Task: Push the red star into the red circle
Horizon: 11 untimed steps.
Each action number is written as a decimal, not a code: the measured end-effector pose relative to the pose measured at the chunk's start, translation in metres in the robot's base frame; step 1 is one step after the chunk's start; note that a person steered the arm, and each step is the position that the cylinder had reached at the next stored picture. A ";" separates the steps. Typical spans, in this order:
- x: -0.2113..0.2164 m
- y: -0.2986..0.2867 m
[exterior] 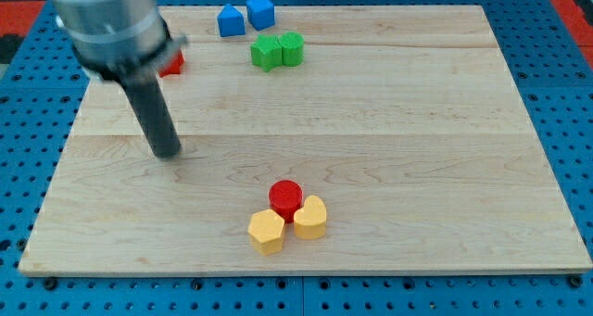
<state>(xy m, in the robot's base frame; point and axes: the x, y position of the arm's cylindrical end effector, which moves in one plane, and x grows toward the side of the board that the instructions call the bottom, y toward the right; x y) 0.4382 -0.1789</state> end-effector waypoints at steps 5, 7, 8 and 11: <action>-0.070 -0.106; -0.169 -0.004; -0.080 0.001; -0.053 0.020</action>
<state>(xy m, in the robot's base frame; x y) 0.3849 -0.1592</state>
